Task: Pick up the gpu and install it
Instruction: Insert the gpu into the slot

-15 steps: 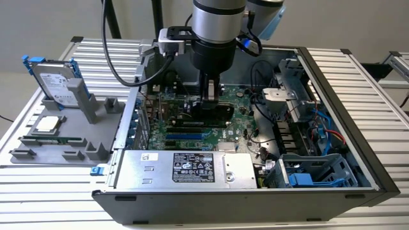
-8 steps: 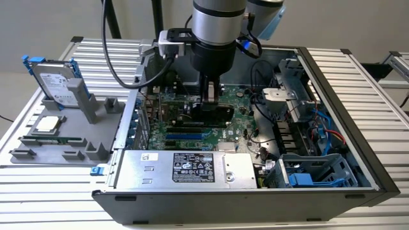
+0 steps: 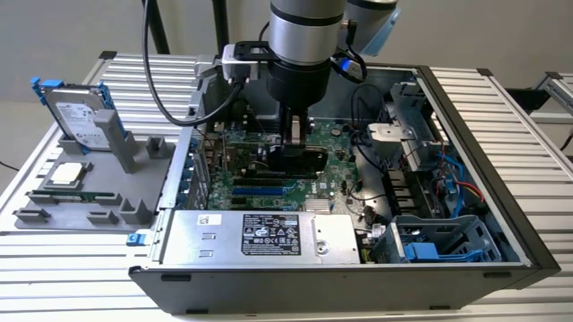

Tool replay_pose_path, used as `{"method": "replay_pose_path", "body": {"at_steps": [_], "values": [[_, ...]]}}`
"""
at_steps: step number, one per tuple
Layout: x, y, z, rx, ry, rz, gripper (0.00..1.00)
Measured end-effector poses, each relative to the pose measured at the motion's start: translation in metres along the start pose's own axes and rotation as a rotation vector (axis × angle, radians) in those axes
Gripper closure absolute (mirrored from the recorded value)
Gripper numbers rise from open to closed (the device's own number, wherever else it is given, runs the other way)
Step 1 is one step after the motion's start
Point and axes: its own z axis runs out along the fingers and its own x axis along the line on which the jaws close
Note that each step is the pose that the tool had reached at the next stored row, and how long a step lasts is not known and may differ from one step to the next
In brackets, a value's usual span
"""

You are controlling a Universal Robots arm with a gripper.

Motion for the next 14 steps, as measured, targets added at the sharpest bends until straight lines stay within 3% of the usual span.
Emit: {"method": "replay_pose_path", "body": {"at_steps": [14], "values": [[0.0000,0.0000,0.0000,0.0001,0.0077,0.000,1.00]]}}
